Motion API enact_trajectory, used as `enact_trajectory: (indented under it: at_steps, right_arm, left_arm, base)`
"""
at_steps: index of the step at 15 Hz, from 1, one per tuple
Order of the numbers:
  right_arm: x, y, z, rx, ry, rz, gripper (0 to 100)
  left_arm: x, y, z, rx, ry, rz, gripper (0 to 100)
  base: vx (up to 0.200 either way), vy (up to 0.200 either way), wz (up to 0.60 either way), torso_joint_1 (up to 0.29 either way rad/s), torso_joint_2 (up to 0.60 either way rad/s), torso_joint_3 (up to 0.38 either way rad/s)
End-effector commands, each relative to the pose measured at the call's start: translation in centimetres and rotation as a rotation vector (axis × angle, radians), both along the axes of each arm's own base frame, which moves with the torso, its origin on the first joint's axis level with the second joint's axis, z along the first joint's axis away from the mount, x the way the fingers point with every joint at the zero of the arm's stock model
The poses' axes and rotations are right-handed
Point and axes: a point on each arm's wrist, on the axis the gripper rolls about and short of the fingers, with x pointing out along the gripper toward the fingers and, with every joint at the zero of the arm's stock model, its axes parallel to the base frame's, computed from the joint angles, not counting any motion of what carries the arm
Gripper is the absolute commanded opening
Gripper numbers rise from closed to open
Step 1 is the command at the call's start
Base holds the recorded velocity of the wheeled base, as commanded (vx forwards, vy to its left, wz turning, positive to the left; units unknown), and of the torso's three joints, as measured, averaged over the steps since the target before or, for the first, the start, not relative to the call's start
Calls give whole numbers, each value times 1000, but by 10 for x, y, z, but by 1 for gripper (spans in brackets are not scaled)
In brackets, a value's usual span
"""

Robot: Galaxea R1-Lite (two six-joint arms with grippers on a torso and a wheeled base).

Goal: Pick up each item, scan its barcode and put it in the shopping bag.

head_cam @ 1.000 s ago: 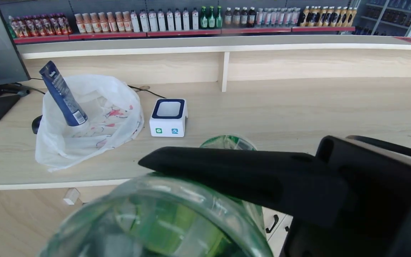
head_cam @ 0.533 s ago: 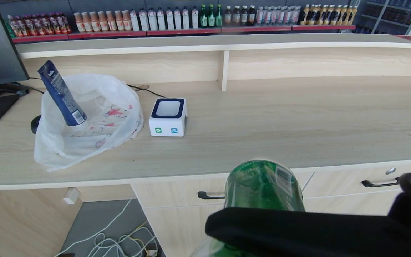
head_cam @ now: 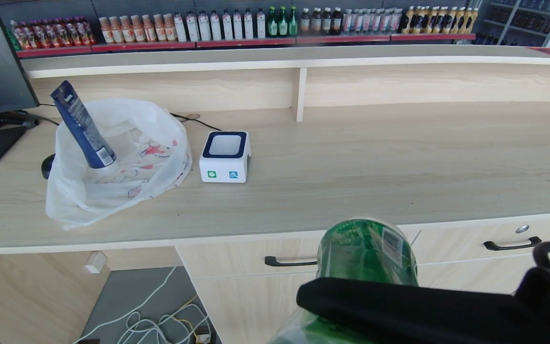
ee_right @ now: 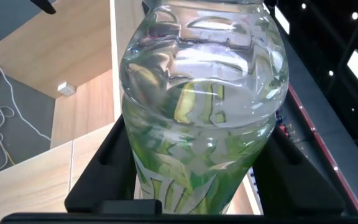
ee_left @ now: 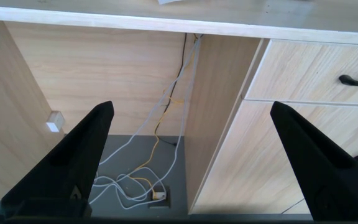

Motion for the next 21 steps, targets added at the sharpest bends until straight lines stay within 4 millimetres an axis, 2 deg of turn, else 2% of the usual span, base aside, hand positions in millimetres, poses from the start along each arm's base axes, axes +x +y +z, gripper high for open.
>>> enact_trajectory:
  at_steps: [1,12,21]
  right_arm:
    - [0,0,-1,-4,1,-1,0]
    - [1,-3,-8,7,0,-20,0]
    - [5,-7,-4,42,29,-62,0]
  left_arm:
    - [0,0,0,0,2,0,100]
    - [0,0,0,0,0,1,100]
    - [0,0,0,0,2,0,100]
  base:
    - [0,0,0,0,0,0]
    - [0,0,0,0,0,0]
    - [0,0,0,0,0,0]
